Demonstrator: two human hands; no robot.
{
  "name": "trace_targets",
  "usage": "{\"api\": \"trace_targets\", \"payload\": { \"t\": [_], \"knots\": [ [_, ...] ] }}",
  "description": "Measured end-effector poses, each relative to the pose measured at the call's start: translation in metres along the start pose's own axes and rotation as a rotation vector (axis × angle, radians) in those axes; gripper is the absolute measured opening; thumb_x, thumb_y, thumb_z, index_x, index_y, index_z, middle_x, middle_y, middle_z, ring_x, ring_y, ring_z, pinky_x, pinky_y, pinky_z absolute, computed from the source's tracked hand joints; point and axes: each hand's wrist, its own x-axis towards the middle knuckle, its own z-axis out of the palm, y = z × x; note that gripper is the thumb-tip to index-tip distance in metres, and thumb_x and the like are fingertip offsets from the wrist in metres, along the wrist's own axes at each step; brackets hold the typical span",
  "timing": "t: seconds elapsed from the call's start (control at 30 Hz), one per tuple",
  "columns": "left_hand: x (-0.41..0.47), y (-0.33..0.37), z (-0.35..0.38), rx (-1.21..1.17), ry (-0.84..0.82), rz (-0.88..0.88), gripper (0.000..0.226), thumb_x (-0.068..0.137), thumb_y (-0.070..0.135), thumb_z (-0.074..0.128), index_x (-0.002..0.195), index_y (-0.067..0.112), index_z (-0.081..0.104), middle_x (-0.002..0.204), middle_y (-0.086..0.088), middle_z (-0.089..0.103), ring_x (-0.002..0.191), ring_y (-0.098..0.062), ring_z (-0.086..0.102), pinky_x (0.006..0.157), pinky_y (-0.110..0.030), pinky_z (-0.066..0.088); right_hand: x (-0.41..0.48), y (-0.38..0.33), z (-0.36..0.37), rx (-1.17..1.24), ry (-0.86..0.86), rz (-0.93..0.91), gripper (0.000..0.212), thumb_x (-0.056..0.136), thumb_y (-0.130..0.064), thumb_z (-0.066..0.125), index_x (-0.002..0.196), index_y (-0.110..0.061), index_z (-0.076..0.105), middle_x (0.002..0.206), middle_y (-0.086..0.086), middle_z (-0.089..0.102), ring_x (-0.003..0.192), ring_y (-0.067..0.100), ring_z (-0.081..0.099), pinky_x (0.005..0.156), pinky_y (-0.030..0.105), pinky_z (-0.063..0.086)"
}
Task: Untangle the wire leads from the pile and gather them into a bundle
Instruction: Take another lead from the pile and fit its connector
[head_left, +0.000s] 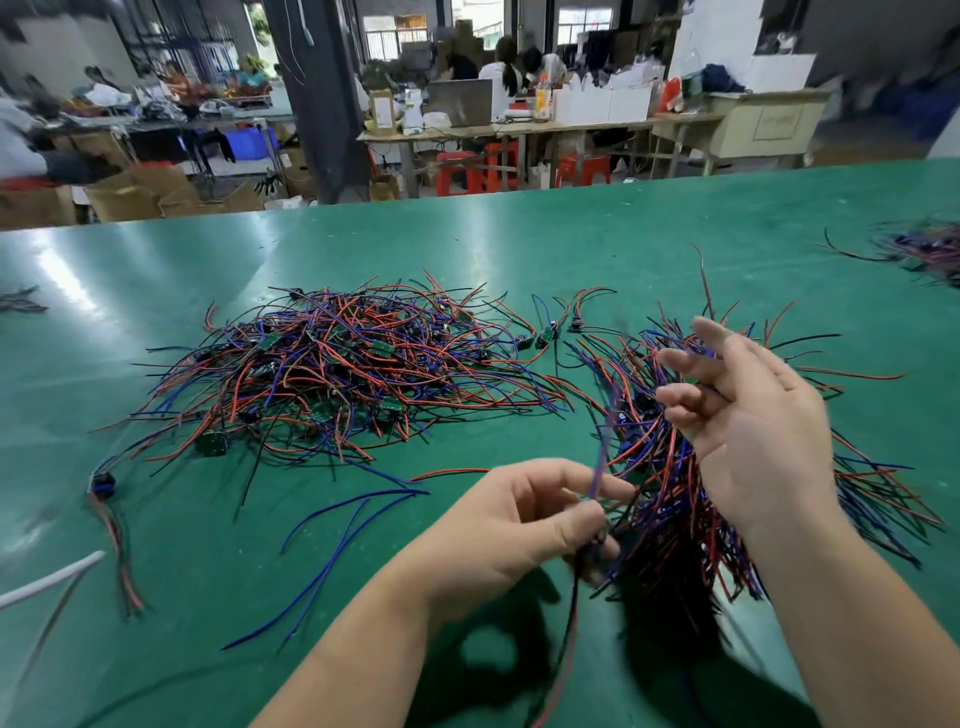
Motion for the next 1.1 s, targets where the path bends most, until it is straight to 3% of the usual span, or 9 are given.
{"api": "trace_targets", "payload": {
  "t": [0.1,0.27,0.37,0.5,0.63,0.8,0.93,1.0,1.1],
  "knots": [
    [0.005,0.003,-0.005,-0.272,0.049,0.116,0.025,0.064,0.039,0.085,0.08,0.026,0.072,0.084,-0.008,0.073,0.074,-0.022,0.07,0.076,-0.028,0.055,0.003,0.005,-0.002,-0.02,-0.037,0.083,0.015,0.098,-0.013,0.046,0.098,-0.017,0.06,0.081,0.01,0.067,0.052,0.014,0.06,0.049,0.019,0.047],
    [0.009,0.008,-0.008,-0.701,0.307,0.188,0.046,0.029,0.036,0.097,0.065,0.019,0.073,0.083,-0.007,0.074,0.063,-0.017,0.071,0.064,-0.027,0.059,-0.012,0.019,0.001,-0.481,-0.463,0.143,0.033,0.073,0.002,0.073,0.104,-0.007,0.065,0.07,0.003,0.068,0.059,0.012,0.06,0.056,0.018,0.048],
    [0.012,0.007,-0.006,-0.66,0.448,0.223,0.051,0.025,0.04,0.096,0.062,0.018,0.068,0.071,-0.006,0.072,0.06,-0.013,0.07,0.058,-0.024,0.057,-0.024,0.023,0.01,-0.378,-0.565,0.159,0.042,0.052,-0.015,0.079,0.092,-0.012,0.069,0.067,0.004,0.069,0.06,0.011,0.061,0.057,0.017,0.049],
    [0.011,0.002,-0.001,-0.366,0.58,0.24,0.041,0.04,0.044,0.09,0.055,0.025,0.058,0.066,0.005,0.066,0.06,-0.005,0.064,0.052,-0.018,0.05,-0.028,0.027,0.015,-0.21,-0.496,0.213,0.021,0.049,-0.014,0.077,0.069,-0.012,0.071,0.059,0.006,0.065,0.051,0.012,0.06,0.05,0.017,0.047],
    [0.013,-0.002,0.005,-0.157,0.537,0.332,0.025,0.065,0.01,0.08,0.062,0.025,0.06,0.071,0.011,0.065,0.062,-0.002,0.059,0.055,-0.018,0.048,-0.024,0.024,0.015,-0.073,-0.397,0.303,0.029,0.056,-0.004,0.071,0.085,-0.008,0.066,0.058,0.002,0.064,0.049,0.01,0.06,0.05,0.015,0.049],
    [0.014,-0.004,0.005,-0.113,0.456,0.277,0.038,0.081,-0.016,0.059,0.071,0.017,0.073,0.078,0.001,0.073,0.072,-0.006,0.067,0.069,-0.017,0.052,-0.01,0.016,0.012,0.022,-0.233,0.283,0.038,0.056,-0.006,0.069,0.093,-0.011,0.064,0.053,-0.004,0.054,0.042,0.004,0.055,0.045,0.012,0.046],
    [0.016,0.001,0.008,-0.351,0.436,0.116,0.007,0.074,0.012,0.069,0.079,0.011,0.074,0.083,-0.007,0.073,0.07,-0.016,0.069,0.061,-0.022,0.055,-0.012,0.016,0.009,-0.101,-0.29,0.209,0.032,0.053,-0.013,0.073,0.085,-0.012,0.068,0.062,0.003,0.068,0.051,0.007,0.061,0.047,0.014,0.046],
    [0.015,-0.001,0.009,-0.319,0.456,0.054,0.032,0.06,0.022,0.075,0.087,0.007,0.07,0.08,-0.005,0.072,0.067,-0.019,0.07,0.057,-0.021,0.054,-0.014,0.019,0.008,-0.177,-0.333,0.183,0.024,0.053,-0.016,0.075,0.077,-0.012,0.072,0.066,0.006,0.07,0.056,0.009,0.063,0.049,0.015,0.047],
    [0.015,-0.002,0.009,-0.281,0.492,-0.025,0.032,0.057,0.019,0.074,0.085,0.005,0.068,0.07,-0.005,0.071,0.06,-0.016,0.069,0.053,-0.019,0.053,-0.015,0.023,0.007,-0.235,-0.367,0.162,0.014,0.056,-0.015,0.074,0.07,-0.013,0.075,0.064,0.004,0.068,0.053,0.009,0.061,0.048,0.016,0.047]
  ]
}}
